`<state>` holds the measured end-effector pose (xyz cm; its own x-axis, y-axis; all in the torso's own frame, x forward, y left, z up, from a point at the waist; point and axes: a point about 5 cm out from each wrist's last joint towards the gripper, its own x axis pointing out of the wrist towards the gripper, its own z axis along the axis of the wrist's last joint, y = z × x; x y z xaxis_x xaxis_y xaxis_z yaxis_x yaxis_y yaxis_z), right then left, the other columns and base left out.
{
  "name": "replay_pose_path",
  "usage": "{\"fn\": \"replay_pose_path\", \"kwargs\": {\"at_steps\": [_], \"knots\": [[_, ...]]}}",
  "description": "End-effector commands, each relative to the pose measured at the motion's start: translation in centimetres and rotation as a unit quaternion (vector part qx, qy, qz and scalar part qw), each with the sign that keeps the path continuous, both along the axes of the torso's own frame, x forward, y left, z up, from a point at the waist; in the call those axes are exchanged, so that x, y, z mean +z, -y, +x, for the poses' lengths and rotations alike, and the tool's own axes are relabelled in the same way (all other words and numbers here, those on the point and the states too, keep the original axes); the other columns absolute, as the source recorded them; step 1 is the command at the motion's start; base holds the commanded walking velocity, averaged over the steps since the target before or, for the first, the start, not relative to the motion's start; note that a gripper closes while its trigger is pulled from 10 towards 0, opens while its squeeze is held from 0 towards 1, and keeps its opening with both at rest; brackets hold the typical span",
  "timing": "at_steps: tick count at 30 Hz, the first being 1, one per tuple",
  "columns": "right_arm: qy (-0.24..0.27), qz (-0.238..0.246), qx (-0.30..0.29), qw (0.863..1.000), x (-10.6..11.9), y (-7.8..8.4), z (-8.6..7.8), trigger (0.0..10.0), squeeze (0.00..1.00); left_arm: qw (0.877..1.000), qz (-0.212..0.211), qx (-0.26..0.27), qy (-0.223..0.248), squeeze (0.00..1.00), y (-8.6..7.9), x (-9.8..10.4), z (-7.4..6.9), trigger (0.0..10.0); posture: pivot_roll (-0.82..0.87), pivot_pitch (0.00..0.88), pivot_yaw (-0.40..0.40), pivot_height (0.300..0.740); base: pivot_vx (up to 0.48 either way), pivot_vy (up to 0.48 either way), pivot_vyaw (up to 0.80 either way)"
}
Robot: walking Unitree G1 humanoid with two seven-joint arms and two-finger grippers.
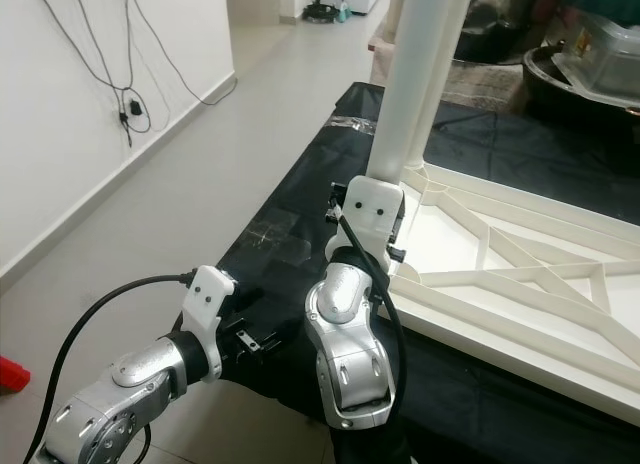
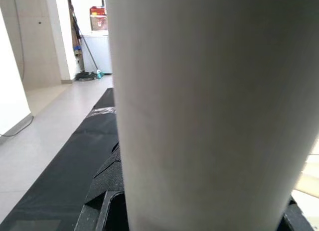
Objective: Building children table
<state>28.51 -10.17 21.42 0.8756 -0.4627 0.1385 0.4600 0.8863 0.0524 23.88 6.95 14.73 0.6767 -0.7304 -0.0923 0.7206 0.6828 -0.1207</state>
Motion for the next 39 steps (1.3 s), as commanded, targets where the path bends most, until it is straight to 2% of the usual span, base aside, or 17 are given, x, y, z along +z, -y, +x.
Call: {"fn": "replay_pose_path", "kwargs": {"at_steps": [1, 5, 7, 9, 13, 15, 19, 20, 23, 24, 25, 27, 32, 35, 36, 38, 39], "knots": [[-0.056, 0.082, 0.029, 0.995, -1.0, -2.3, 0.7, 10.0, 0.00, 1.000, 0.002, -0.001, -0.009, 0.00, 0.1, -0.6, -0.1, 10.0, 0.14, 0.078, -0.061, 0.740, 0.000, 0.000, 0.00], [-0.042, 0.088, 0.068, 0.993, -0.7, -2.9, 1.0, 10.0, 0.00, 1.000, 0.001, -0.001, -0.009, 0.00, 0.2, -0.6, -0.2, 10.0, 0.14, 0.078, -0.061, 0.740, 0.000, 0.000, 0.00], [-0.037, 0.074, 0.136, 0.987, -0.3, -3.4, 1.5, 10.0, 0.00, 1.000, 0.001, -0.003, -0.010, 0.00, 0.2, -0.7, -0.2, 10.0, 0.14, 0.072, -0.064, 0.740, 0.000, 0.000, 0.00], [-0.029, 0.064, 0.169, 0.983, -0.1, -3.4, 1.7, 10.0, 0.00, 1.000, 0.002, -0.003, -0.010, 0.00, 0.3, -0.7, -0.2, 10.0, 0.14, 0.069, -0.063, 0.740, 0.000, 0.000, 0.00], [-0.013, 0.054, 0.203, 0.978, 0.3, -3.2, 1.8, 10.0, 0.00, 1.000, 0.002, -0.003, -0.009, 0.00, 0.3, -0.8, -0.2, 10.0, 0.14, 0.066, -0.065, 0.740, 0.000, 0.000, 0.00], [0.008, 0.050, 0.238, 0.970, 1.0, -1.8, 2.3, 10.0, 0.00, 1.000, 0.003, -0.005, -0.011, 0.00, 0.2, -0.8, -0.2, 10.0, 0.14, 0.061, -0.062, 0.740, 0.000, 0.000, 0.00], [0.015, 0.049, 0.273, 0.961, 1.3, -0.8, 2.6, 10.0, 0.00, 1.000, 0.004, -0.006, -0.012, 0.00, 0.3, -0.9, -0.2, 10.0, 0.14, 0.061, -0.058, 0.740, 0.000, 0.000, 0.00], [0.008, 0.037, 0.299, 0.953, 1.2, -0.4, 2.9, 10.0, 0.00, 1.000, 0.005, -0.007, -0.012, 0.00, 0.3, -0.9, -0.3, 10.0, 0.14, 0.061, -0.058, 0.740, 0.000, 0.000, 0.00], [0.002, 0.028, 0.317, 0.948, 1.0, -0.2, 3.1, 10.0, 0.00, 1.000, 0.005, -0.008, -0.012, 0.00, 0.3, -1.0, -0.3, 10.0, 0.13, 0.058, -0.060, 0.740, 0.000, 0.000, 0.00], [-0.019, 0.024, 0.349, 0.936, 0.2, 0.9, 3.9, 10.0, 0.00, 1.000, 0.006, -0.010, -0.010, 0.00, 0.3, -1.0, -0.4, 10.0, 0.14, 0.057, -0.059, 0.740, 0.000, 0.000, 0.00], [-0.019, 0.024, 0.349, 0.936, 0.2, 0.9, 3.9, 10.0, 0.00, 1.000, 0.006, -0.010, -0.010, 0.00, 0.3, -1.0, -0.4, 10.0, 0.14, 0.057, -0.059, 0.740, 0.000, 0.000, 0.00], [-0.043, 0.032, 0.382, 0.923, -0.9, 2.0, 4.7, 10.0, 0.00, 1.000, 0.007, -0.011, -0.008, 0.00, 0.3, -0.9, -0.5, 10.0, 0.14, 0.059, -0.062, 0.740, 0.000, 0.000, 0.00], [-0.043, 0.047, 0.399, 0.915, -0.9, 3.2, 5.7, 10.0, 0.00, 1.000, 0.007, -0.010, -0.008, 0.00, 0.3, -0.9, -0.7, 10.0, 0.15, 0.066, -0.067, 0.740, 0.000, 0.000, 0.00], [0.042, 0.094, 0.394, 0.913, 3.0, 5.9, 7.1, 10.0, 0.00, 1.000, 0.008, -0.008, -0.010, 0.00, 0.1, -0.9, -0.9, 10.0, 0.15, 0.076, -0.073, 0.740, 0.000, 0.000, 0.00], [0.042, 0.094, 0.394, 0.913, 3.0, 5.9, 7.1, 10.0, 0.00, 1.000, 0.008, -0.008, -0.010, 0.00, 0.1, -0.9, -0.9, 10.0, 0.15, 0.076, -0.073, 0.740, 0.000, 0.000, 0.00], [0.064, 0.113, 0.424, 0.896, 4.5, 7.2, 7.4, 10.0, 0.00, 1.000, 0.008, -0.007, -0.011, 0.00, 0.1, -1.0, -0.9, 10.0, 0.15, 0.084, -0.074, 0.740, 0.000, 0.000, 0.00], [0.064, 0.113, 0.424, 0.896, 4.5, 7.2, 7.4, 10.0, 0.00, 1.000, 0.008, -0.007, -0.011, 0.00, 0.1, -1.0, -0.9, 10.0, 0.15, 0.084, -0.074, 0.740, 0.000, 0.000, 0.00]]}}
